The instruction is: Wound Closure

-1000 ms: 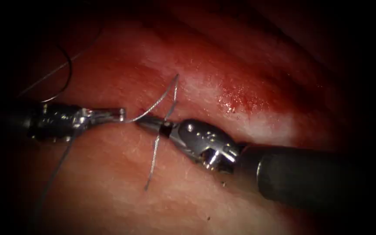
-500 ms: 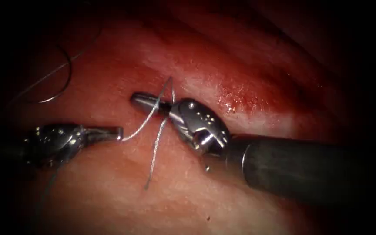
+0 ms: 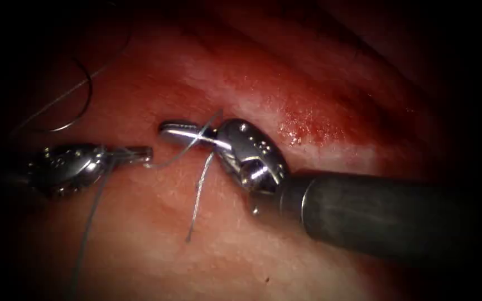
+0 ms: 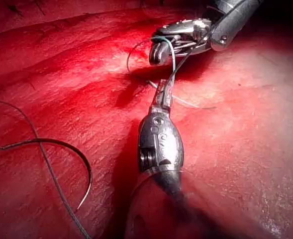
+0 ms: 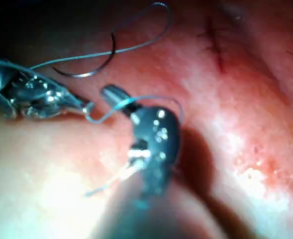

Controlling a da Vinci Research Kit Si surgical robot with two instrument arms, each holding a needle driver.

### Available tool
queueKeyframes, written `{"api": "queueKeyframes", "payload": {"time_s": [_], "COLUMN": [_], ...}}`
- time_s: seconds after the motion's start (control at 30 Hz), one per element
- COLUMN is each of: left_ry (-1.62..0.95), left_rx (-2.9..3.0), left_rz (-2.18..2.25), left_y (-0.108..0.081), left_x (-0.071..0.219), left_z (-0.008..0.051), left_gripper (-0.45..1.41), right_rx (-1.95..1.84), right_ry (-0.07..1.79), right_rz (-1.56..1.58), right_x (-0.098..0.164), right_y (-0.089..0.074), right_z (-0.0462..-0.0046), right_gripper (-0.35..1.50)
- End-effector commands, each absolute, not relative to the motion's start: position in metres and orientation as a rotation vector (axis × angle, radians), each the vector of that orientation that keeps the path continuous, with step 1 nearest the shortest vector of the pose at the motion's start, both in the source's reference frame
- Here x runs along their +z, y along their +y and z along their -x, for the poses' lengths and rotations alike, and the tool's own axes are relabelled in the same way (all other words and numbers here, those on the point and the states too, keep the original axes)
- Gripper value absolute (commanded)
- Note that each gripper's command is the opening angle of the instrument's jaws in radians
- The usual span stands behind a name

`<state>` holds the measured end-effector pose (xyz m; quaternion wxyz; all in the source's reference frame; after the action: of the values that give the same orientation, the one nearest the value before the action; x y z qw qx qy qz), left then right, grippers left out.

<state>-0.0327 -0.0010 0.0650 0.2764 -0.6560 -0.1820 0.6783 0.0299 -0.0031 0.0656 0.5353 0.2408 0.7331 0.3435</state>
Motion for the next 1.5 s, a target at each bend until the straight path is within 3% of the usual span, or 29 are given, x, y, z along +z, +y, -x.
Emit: {"api": "queueKeyframes", "payload": {"time_s": [0.03, 0.43, 1.2, 1.5], "left_ry": [-0.490, -0.508, -0.590, -0.600], "left_rx": [1.837, 1.847, 1.810, 1.811], "left_rz": [1.749, 1.726, 1.813, 1.819], "left_y": [-0.0016, -0.0015, 0.0007, 0.0012], "left_x": [0.0659, 0.0667, 0.0664, 0.0667], "left_z": [0.0331, 0.0341, 0.0376, 0.0369], "left_gripper": [-0.45, -0.45, -0.45, -0.45], "right_rx": [0.807, 0.475, -0.156, -0.353], "right_ry": [1.751, 1.765, 1.415, 1.315], "right_rz": [-0.594, -0.763, -0.945, -0.983], "right_x": [0.0658, 0.0647, 0.0654, 0.0674], "right_y": [-0.0031, -0.0029, -0.0040, -0.0065], "right_z": [-0.0306, -0.0311, -0.0314, -0.0317], "right_gripper": [-0.35, -0.35, -0.35, -0.10]}}
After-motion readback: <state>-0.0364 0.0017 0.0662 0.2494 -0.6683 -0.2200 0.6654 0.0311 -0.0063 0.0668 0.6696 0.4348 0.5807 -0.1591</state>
